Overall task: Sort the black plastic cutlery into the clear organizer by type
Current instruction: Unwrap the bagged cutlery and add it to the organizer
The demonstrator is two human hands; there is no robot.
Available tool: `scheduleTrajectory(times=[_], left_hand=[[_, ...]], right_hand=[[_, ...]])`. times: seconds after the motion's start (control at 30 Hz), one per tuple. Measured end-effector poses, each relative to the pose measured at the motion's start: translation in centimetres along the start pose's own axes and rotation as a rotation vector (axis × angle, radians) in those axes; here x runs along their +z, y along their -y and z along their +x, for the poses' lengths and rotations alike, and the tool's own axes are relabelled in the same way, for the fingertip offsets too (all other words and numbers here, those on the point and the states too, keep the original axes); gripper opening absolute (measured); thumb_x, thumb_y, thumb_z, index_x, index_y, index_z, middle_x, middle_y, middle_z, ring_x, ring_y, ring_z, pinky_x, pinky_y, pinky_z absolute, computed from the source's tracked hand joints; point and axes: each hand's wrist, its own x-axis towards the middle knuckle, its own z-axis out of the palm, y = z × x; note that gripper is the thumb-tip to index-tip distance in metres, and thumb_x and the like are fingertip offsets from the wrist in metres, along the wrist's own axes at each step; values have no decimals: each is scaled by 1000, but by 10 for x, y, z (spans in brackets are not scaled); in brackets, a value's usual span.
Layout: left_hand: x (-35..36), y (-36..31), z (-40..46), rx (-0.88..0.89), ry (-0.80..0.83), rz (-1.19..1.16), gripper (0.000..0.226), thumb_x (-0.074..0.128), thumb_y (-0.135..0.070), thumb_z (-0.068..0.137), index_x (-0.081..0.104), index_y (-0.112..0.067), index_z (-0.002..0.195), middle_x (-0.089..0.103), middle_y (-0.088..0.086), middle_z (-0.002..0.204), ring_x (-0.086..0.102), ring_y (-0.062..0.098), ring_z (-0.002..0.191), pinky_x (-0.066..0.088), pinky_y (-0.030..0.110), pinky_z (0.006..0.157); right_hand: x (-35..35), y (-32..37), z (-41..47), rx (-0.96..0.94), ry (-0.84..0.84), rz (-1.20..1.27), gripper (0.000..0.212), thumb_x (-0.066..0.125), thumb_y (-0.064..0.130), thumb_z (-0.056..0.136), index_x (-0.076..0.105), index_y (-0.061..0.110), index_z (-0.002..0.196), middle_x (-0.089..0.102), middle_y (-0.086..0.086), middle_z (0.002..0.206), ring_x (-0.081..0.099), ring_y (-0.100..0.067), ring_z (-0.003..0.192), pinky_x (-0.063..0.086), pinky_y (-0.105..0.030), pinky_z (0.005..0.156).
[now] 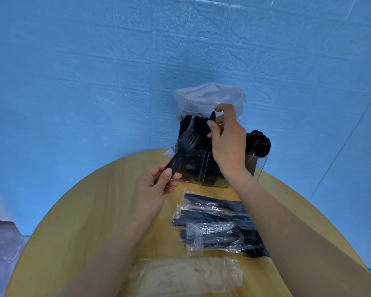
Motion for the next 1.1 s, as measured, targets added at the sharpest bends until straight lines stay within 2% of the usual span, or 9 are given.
scheduleTrajectory(times=[0.13,0.3,0.43,0.5,0.57,0.67,0.8,0.97,1.1], left_hand=[[0,0,0,-4,-10,-2,20,48,-7,96,63,-19,91,70,-8,66,56,-2,57,49,12,57],[0,2,0,-10,1,17,16,49,-8,96,62,-18,95,70,-6,70,58,0,59,49,14,58],[2,0,-2,1,18,20,17,49,-7,95,61,-20,95,70,-6,70,57,0,58,49,13,58],[3,-1,-2,10,19,28,17,49,-7,95,61,-20,95,70,-5,71,57,-1,58,49,13,59],[5,-1,-4,16,25,34,18,49,-7,95,61,-19,94,69,-4,72,57,-1,57,49,13,59],[10,-1,-7,19,43,52,17,49,-6,96,62,-16,98,69,-2,74,56,-2,56,48,12,58],[14,-3,-10,28,61,76,19,49,-6,96,62,-20,97,69,-3,76,56,-3,58,47,11,59],[21,-10,-8,59,13,77,19,48,-10,97,62,-23,93,71,-3,84,61,0,67,47,12,58],[33,-14,-4,96,-43,92,19,48,-12,97,61,-24,91,69,-5,85,58,-3,65,47,11,58]], right_hand=[[12,-14,-2,-96,40,-159,11,59,7,90,64,4,99,57,-8,94,54,-23,89,36,-25,70],[14,-15,-7,-108,76,-246,25,59,5,90,66,3,115,51,-11,105,48,-24,101,37,-24,79],[1,-3,-22,64,16,0,27,45,19,100,66,5,109,55,3,89,48,-6,82,32,-16,72],[-7,3,-34,241,77,154,33,41,31,101,65,9,93,53,13,70,47,2,62,34,-15,61],[-10,5,-44,360,161,278,32,47,37,97,64,10,93,55,13,63,48,3,53,37,-13,58],[-13,7,-50,449,162,432,21,57,27,93,64,7,95,59,8,62,48,1,49,40,-19,56],[-23,9,-49,502,143,517,7,59,14,92,63,11,88,58,6,60,52,2,51,46,-15,54],[-46,2,-36,549,88,603,11,56,11,94,60,13,84,60,4,64,58,-5,58,51,-22,65],[-70,-11,-16,567,-119,733,18,49,7,97,50,13,79,53,-1,66,56,-4,48,50,-17,54]])
